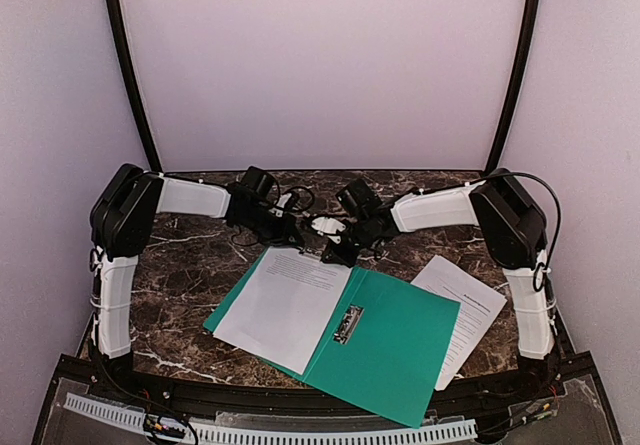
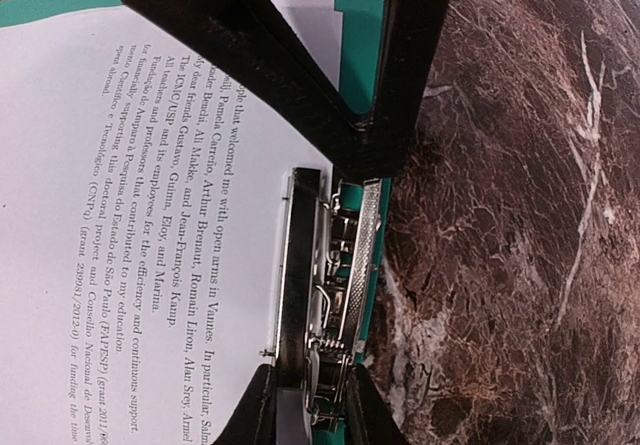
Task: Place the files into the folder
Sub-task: Clamp the file in the folder.
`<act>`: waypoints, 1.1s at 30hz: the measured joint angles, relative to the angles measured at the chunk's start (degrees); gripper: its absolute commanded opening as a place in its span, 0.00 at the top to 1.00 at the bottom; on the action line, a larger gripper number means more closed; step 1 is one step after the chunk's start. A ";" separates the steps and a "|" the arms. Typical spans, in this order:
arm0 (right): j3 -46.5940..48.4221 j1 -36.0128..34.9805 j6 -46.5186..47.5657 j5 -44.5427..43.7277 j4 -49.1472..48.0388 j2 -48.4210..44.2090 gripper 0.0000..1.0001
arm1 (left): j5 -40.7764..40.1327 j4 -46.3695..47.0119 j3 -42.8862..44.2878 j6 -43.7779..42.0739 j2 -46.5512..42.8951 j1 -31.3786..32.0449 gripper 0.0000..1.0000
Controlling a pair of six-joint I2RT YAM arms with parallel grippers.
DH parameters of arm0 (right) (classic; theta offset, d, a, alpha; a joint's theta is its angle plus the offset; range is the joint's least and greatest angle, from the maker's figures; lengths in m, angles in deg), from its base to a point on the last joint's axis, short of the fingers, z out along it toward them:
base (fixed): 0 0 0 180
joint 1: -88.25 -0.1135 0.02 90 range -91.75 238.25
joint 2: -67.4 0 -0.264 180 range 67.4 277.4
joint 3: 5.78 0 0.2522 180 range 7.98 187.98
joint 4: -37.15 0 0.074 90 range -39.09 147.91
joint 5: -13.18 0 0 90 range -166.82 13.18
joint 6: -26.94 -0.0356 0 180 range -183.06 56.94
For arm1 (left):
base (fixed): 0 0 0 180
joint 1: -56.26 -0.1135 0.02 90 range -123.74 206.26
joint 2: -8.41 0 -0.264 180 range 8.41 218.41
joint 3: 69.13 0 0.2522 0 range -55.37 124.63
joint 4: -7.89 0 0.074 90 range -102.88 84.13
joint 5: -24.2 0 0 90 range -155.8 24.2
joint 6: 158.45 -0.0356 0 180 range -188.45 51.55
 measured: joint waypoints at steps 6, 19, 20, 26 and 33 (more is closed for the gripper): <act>0.68 0.00 -0.63 -0.02 0.20 0.37 0.89 | -0.68 0.00 0.02 -0.04 -0.26 0.02 0.99; 0.76 0.04 -3.54 0.83 -0.92 0.55 0.59 | -2.12 3.45 -3.78 0.85 -1.11 0.13 0.99; 0.76 0.09 -4.02 1.05 -1.25 0.61 0.57 | -2.10 3.76 -4.00 0.94 -1.11 0.13 0.99; 0.76 0.02 -5.81 3.04 -2.36 1.31 0.60 | -2.03 5.14 -4.87 1.40 -1.11 0.11 0.99; 0.76 0.02 -6.67 3.15 -2.99 1.53 0.65 | -2.12 4.61 -4.57 1.36 -0.79 0.09 0.99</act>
